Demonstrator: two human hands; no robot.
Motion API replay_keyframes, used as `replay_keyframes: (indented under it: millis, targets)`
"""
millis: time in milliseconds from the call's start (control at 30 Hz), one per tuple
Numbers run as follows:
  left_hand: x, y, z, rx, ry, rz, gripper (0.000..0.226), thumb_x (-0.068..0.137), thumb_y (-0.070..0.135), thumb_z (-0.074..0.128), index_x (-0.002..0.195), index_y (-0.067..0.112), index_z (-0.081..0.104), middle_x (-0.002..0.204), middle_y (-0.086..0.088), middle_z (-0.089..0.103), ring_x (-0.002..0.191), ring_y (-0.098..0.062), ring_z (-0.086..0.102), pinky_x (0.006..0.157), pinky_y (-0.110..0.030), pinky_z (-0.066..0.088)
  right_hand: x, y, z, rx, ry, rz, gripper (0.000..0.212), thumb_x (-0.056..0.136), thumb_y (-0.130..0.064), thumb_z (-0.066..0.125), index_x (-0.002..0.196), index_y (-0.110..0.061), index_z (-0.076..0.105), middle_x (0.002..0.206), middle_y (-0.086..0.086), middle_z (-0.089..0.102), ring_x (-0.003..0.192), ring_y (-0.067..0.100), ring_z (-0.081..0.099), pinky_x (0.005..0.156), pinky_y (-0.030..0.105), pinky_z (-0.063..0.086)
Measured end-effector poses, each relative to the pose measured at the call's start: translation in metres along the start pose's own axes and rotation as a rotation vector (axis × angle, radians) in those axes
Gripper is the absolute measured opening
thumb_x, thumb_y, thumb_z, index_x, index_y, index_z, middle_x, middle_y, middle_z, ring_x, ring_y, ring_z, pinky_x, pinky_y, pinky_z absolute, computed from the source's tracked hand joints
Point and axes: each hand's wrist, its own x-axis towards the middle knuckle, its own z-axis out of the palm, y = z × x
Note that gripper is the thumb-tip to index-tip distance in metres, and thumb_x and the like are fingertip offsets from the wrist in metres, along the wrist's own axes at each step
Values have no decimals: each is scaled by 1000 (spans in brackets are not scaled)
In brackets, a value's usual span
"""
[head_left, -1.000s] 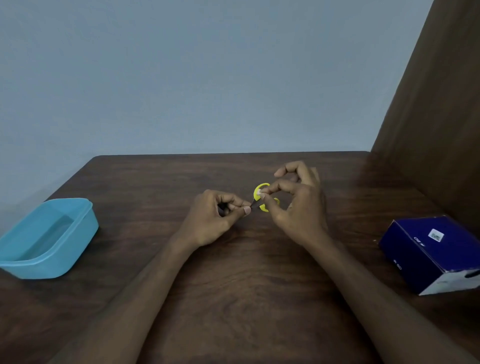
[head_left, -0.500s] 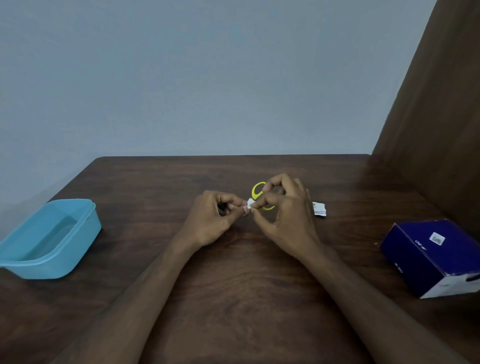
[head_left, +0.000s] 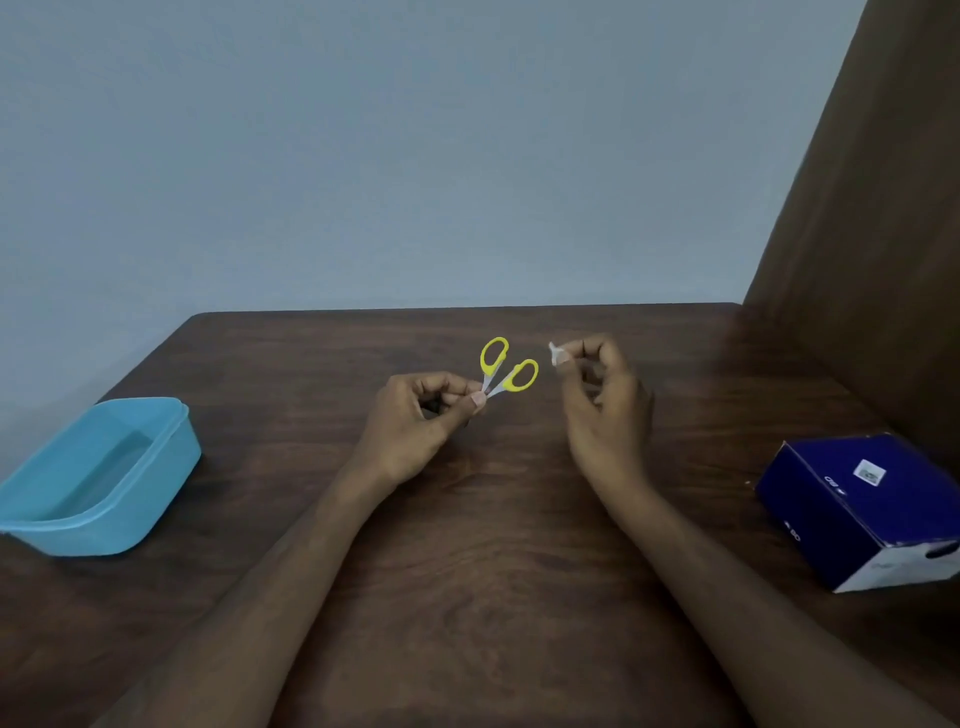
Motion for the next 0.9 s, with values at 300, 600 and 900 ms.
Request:
replay_keyframes:
  millis: [300,600,900]
  targets:
    - [-7,11,4,161,-56,-38,10,91,27,86,85,19,82,72,2,80,63,-1,64,64,-21,49,-10,6,14,190,-298,175,8,94,-33,73,89,-26,72,77,-4,78,72,16,76,74,55,63]
    - [-11,21,5,352,-168,34,30,107,42,62,87,32,83,77,11,78,65,-8,69,64,-37,53,-8,4,12,135,-331,204,8,87,-33,69,84,-26,72,78,-9,78,73,15,75,73,48,62]
    - [-12,19,7,549,-211,103,38,104,61,56,86,37,80,79,18,77,65,-11,67,62,-43,53,-11,5,7,188,-402,233,7,89,-22,73,82,-20,74,77,-3,80,74,16,78,74,44,64]
